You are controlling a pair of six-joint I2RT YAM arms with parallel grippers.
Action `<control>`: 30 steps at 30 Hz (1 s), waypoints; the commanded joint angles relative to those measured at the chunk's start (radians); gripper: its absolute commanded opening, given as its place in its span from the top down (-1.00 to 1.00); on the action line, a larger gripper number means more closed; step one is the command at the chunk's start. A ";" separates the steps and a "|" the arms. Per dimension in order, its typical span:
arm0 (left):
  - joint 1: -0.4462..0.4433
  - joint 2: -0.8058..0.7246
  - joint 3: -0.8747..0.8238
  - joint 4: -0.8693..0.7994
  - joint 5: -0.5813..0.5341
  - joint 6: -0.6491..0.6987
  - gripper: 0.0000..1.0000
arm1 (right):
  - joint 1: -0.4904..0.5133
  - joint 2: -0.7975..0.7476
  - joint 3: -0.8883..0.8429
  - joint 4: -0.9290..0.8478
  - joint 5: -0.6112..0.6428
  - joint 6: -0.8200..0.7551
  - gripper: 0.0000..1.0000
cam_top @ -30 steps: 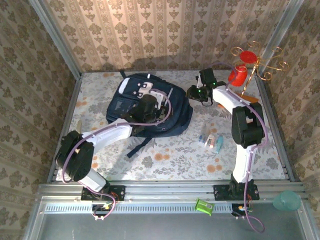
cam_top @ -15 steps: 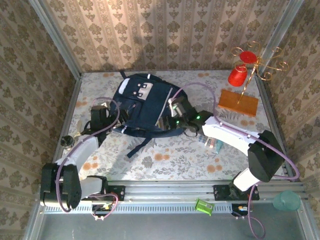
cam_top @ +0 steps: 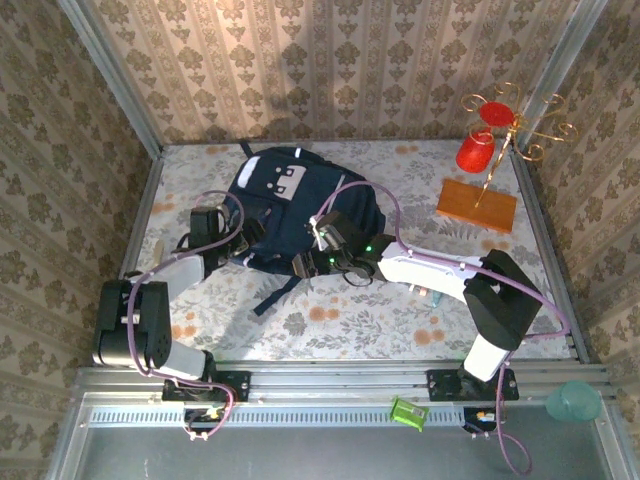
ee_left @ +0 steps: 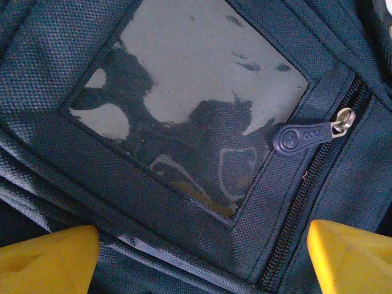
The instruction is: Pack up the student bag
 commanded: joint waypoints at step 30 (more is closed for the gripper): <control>-0.041 0.038 -0.008 0.128 -0.042 -0.064 0.29 | 0.001 0.008 -0.018 0.054 -0.017 0.039 -0.31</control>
